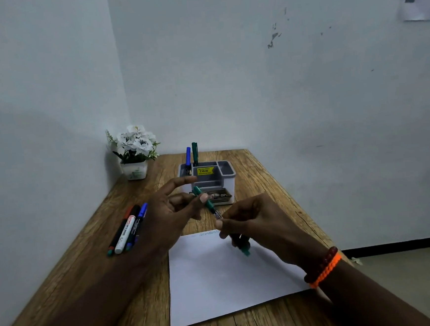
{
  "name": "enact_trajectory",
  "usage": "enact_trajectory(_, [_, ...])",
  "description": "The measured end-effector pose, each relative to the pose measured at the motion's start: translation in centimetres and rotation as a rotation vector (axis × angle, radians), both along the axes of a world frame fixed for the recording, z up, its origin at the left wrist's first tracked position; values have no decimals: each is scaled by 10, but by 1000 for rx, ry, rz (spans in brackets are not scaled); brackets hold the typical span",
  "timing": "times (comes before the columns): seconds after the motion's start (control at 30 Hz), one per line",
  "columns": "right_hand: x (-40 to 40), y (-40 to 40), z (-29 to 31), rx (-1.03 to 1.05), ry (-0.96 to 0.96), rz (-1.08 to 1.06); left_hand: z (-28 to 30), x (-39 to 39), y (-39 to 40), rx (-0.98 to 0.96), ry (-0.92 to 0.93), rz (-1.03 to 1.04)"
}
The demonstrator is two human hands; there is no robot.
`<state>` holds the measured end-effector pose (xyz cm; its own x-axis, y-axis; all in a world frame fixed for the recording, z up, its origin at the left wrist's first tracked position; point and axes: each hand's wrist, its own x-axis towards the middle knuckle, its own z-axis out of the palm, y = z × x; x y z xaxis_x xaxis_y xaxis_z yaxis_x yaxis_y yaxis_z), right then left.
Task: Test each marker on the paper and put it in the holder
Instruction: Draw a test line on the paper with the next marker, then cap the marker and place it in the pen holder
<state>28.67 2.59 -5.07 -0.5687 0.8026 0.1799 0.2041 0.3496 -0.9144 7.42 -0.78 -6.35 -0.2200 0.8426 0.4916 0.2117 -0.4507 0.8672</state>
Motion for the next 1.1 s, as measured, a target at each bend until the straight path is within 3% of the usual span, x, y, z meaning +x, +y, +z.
enact_trajectory(0.17, [-2,2,5,-67,43,-44,-3,3,3,98,71,100])
enact_trajectory(0.27, [0,15,19,-60,77,-108,-9,1,2,135,386,192])
enact_trajectory(0.37, [-1,38,44,20,123,-168,-16,-3,4,49,766,278])
enact_trajectory(0.43, [-6,55,65,90,130,-198,-18,-3,5,-19,851,291])
enact_trajectory(0.7, [-42,130,111,420,-6,-357,-12,-5,5,-74,857,293])
enact_trajectory(0.83, [-57,158,101,488,-31,-409,-13,-6,6,-81,879,288])
enact_trajectory(1.1, [-72,180,64,663,-317,-343,-12,-6,7,-85,871,281])
